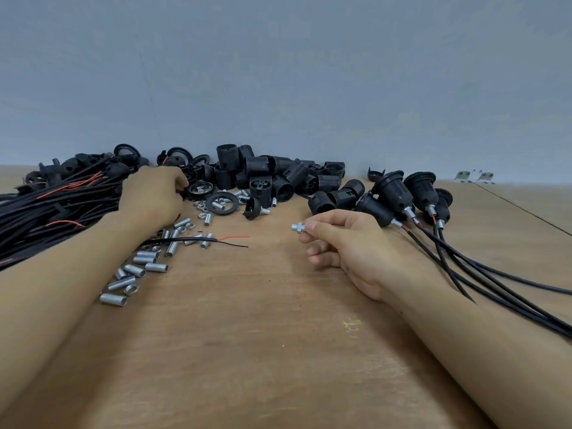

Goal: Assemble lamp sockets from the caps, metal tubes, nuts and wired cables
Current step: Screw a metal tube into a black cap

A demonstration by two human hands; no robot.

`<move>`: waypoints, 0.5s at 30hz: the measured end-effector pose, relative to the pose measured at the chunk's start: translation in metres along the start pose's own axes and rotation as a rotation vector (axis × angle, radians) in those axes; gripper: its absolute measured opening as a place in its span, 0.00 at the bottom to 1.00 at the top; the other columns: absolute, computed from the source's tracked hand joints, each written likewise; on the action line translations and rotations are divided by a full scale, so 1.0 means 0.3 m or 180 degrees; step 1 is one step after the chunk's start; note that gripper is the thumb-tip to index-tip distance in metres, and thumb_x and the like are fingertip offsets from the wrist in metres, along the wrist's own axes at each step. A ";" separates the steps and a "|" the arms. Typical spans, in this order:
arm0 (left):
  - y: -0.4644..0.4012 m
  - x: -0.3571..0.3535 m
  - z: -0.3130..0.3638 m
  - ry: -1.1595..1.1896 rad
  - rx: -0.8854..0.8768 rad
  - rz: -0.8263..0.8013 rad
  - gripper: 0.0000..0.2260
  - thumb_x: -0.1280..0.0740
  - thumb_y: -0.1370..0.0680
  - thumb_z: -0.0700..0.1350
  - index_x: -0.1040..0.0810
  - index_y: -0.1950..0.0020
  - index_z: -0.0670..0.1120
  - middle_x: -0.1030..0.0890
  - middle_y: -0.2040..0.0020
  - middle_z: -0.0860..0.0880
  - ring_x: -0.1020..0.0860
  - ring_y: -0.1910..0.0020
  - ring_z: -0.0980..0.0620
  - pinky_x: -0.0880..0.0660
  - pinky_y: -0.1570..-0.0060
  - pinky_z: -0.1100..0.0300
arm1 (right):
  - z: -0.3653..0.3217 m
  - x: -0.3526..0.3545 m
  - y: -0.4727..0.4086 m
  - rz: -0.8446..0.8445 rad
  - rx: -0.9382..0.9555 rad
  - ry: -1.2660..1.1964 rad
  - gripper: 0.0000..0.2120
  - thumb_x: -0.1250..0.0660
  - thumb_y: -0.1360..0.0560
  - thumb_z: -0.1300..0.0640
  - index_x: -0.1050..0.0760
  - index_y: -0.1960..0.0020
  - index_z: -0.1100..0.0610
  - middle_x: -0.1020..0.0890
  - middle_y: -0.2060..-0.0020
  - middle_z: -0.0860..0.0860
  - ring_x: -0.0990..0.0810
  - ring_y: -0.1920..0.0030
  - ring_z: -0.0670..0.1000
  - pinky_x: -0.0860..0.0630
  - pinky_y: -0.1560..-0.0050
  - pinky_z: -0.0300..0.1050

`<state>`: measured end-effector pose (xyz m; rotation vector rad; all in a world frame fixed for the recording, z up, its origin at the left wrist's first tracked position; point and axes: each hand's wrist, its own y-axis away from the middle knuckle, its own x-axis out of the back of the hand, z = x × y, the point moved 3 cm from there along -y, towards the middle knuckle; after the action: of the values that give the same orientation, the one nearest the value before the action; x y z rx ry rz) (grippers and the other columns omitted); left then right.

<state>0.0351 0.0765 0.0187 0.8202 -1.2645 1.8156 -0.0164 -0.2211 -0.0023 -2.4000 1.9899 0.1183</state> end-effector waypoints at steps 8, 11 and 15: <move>0.179 0.060 0.228 0.3140 0.0334 -0.0070 0.10 0.23 0.30 0.36 0.16 0.55 0.49 0.14 0.61 0.54 0.16 0.59 0.60 0.22 0.57 0.68 | -0.013 0.002 0.002 -0.0274 0.0302 -0.0186 0.04 0.29 0.26 0.66 0.19 0.51 0.63 0.15 0.58 0.59 0.18 0.64 0.50 0.21 0.64 0.40; 0.258 0.018 0.258 0.2980 0.0341 -0.0125 0.10 0.22 0.30 0.37 0.16 0.57 0.51 0.14 0.61 0.53 0.16 0.58 0.58 0.21 0.55 0.66 | -0.012 -0.001 0.006 -0.0358 0.0485 -0.0042 0.05 0.28 0.27 0.66 0.17 0.51 0.61 0.14 0.57 0.60 0.17 0.61 0.50 0.20 0.62 0.40; 0.273 -0.011 0.244 0.2396 0.0405 -0.0076 0.11 0.24 0.28 0.37 0.18 0.59 0.54 0.16 0.58 0.55 0.18 0.58 0.59 0.21 0.50 0.64 | 0.004 0.010 -0.001 -0.0182 0.0285 0.0093 0.04 0.29 0.26 0.66 0.18 0.52 0.62 0.15 0.60 0.58 0.19 0.63 0.50 0.21 0.64 0.40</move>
<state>-0.0279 -0.0116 0.0005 0.1586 -0.6508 1.9256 -0.0155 -0.2240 -0.0038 -2.4136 1.8929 -0.0068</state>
